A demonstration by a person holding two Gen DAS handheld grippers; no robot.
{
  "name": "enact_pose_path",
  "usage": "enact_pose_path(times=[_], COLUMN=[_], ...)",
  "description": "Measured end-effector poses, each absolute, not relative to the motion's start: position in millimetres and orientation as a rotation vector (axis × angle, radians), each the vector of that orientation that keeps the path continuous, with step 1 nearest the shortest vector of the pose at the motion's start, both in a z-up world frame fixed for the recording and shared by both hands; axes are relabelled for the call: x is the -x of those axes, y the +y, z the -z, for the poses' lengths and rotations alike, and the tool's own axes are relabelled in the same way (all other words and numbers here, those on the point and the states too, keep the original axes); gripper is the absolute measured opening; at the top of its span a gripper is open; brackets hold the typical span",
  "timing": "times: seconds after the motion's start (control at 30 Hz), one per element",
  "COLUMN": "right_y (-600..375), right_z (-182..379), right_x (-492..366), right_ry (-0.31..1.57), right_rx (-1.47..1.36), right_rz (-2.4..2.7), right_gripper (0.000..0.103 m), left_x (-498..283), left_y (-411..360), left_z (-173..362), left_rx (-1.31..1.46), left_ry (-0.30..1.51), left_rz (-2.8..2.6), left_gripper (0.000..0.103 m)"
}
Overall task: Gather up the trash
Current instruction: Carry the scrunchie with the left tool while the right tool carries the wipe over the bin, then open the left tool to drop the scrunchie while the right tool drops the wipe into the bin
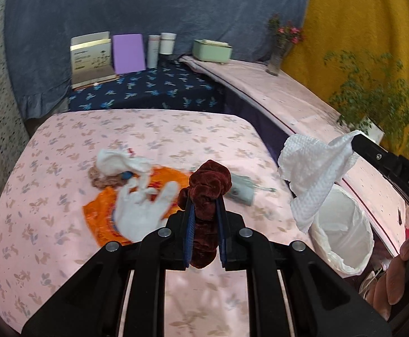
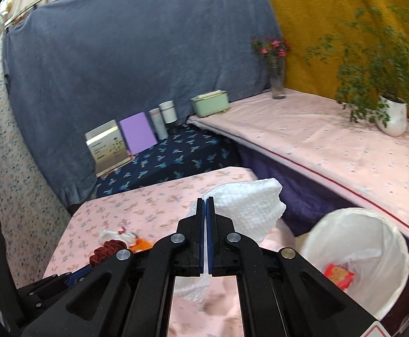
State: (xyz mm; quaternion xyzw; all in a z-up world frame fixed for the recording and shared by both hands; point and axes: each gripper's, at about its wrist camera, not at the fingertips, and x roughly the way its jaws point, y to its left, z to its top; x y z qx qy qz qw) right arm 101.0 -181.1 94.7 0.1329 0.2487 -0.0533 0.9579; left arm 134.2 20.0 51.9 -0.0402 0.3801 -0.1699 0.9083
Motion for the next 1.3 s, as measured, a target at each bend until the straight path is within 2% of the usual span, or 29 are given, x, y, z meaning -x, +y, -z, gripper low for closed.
enact_pose_path(times=[0.67, 1.1, 1.13, 1.2, 1.3], right_y=[-338, -383, -383, -385, -383], right_z=[-60, -34, -33, -30, -29], right_x=[-17, -5, -5, -7, -8], right_ry=[0.513, 0.541, 0.543, 0.549, 0.544], right_rx=[-0.364, -0.417, -0.419, -0.417, -0.408], right_rz=[0.416, 0.476, 0.477, 0.48, 0.487], right_gripper=[0.002, 0.002, 0.002, 0.003, 0.012], left_x=[-94, -92, -92, -92, -91], left_y=[-174, -233, -235, -236, -234], left_z=[-41, -19, -18, -18, -20], left_rx=[-0.106, -0.154, -0.151, -0.144, -0.137], left_ry=[0.813, 0.849, 0.851, 0.839, 0.818], left_rz=[0.684, 0.793, 0.796, 0.794, 0.792], left_gripper=[0.014, 0.016, 0.019, 0.043, 0.051])
